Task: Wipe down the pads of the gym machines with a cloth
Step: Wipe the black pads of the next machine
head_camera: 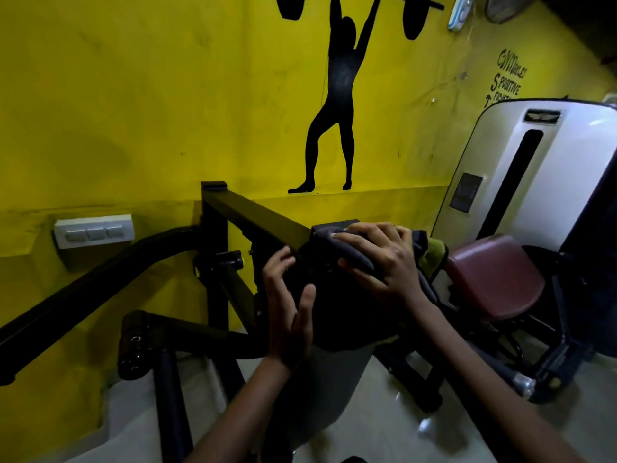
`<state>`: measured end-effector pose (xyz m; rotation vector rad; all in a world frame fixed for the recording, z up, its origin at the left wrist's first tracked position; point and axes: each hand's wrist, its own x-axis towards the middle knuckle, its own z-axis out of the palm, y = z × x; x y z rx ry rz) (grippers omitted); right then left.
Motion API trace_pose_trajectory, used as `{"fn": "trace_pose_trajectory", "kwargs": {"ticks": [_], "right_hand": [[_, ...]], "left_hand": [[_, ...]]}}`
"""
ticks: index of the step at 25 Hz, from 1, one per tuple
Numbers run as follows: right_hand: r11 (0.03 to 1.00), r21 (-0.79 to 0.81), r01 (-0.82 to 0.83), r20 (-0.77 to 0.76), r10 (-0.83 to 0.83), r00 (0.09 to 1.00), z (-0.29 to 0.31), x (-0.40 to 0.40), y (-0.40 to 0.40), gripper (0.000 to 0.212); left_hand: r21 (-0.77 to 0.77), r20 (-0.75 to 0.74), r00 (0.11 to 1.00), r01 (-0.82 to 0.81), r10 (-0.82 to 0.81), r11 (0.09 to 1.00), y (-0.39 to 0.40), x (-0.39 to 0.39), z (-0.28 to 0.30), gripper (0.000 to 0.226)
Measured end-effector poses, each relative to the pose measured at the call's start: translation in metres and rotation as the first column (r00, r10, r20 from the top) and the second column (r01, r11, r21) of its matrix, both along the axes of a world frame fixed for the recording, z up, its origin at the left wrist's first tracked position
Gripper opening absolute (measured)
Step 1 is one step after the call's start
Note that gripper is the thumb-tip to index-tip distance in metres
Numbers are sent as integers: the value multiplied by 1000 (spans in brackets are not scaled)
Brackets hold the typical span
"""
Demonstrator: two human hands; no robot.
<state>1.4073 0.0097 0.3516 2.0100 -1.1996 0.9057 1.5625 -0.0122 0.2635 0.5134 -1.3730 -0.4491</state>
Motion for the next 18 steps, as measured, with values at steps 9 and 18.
{"fn": "trace_pose_trajectory", "kwargs": {"ticks": [9,18], "right_hand": [[911,-56,409,871,-156,467,-66,-4,-23,53],[939,-173,296,675,-106,730,-120,81,-5,63]], "left_hand": [[7,692,691,283,-208,959,-40,13,86,48],[-37,640,742,292,-202,956,-40,13,84,42]]}}
